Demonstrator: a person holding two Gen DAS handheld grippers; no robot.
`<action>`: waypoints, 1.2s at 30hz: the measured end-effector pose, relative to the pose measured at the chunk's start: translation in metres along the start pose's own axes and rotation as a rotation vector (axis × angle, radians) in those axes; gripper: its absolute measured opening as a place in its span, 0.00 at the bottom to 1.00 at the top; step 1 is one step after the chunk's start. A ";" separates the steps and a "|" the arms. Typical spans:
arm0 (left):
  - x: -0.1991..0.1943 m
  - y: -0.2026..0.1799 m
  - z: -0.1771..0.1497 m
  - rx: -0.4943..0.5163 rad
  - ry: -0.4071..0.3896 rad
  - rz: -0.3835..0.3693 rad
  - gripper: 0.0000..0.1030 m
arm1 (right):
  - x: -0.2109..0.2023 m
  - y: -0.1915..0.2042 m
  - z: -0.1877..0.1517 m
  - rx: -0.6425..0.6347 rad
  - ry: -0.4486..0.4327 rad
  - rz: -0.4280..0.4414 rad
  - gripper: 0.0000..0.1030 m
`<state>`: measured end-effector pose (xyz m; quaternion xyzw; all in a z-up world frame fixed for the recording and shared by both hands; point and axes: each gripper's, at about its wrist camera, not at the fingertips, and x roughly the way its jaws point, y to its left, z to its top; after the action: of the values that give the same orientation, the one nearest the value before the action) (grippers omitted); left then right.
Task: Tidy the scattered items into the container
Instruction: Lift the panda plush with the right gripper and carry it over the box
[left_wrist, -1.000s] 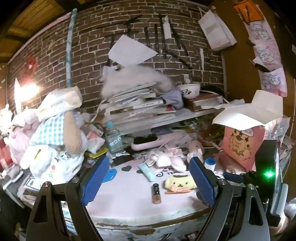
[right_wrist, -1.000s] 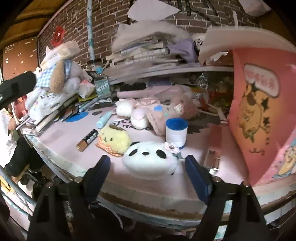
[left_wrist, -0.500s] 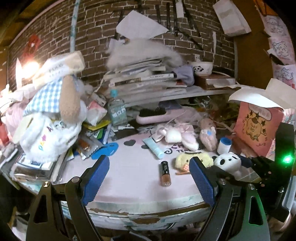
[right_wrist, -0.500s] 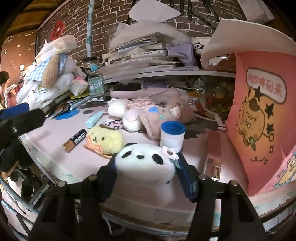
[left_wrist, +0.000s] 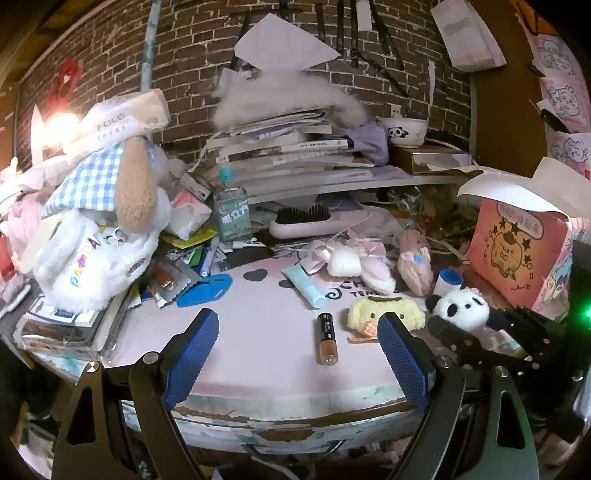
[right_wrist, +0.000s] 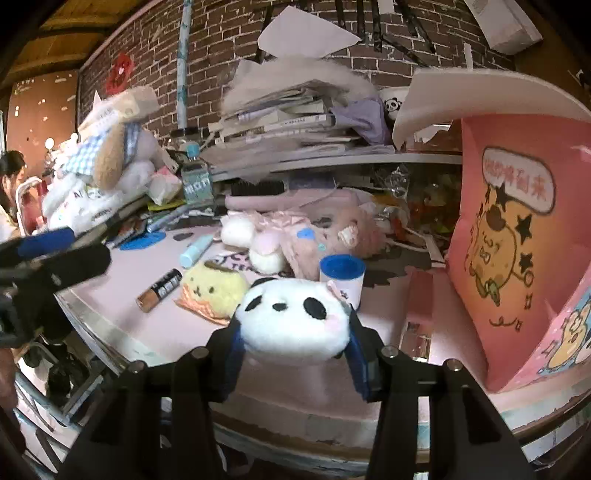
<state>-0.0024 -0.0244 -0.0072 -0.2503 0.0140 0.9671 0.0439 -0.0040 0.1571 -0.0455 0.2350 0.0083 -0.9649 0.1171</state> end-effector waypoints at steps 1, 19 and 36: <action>0.001 0.000 0.000 -0.001 0.004 0.001 0.84 | -0.002 -0.001 0.001 0.002 -0.006 0.005 0.44; 0.004 -0.002 -0.004 -0.012 0.036 0.007 0.84 | -0.072 -0.014 0.070 0.056 -0.048 0.359 0.44; 0.005 -0.013 -0.001 0.018 0.041 -0.017 0.84 | -0.112 -0.115 0.143 0.077 0.003 0.094 0.44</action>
<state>-0.0056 -0.0115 -0.0107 -0.2700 0.0213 0.9611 0.0543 0.0017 0.2837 0.1278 0.2409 -0.0397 -0.9576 0.1529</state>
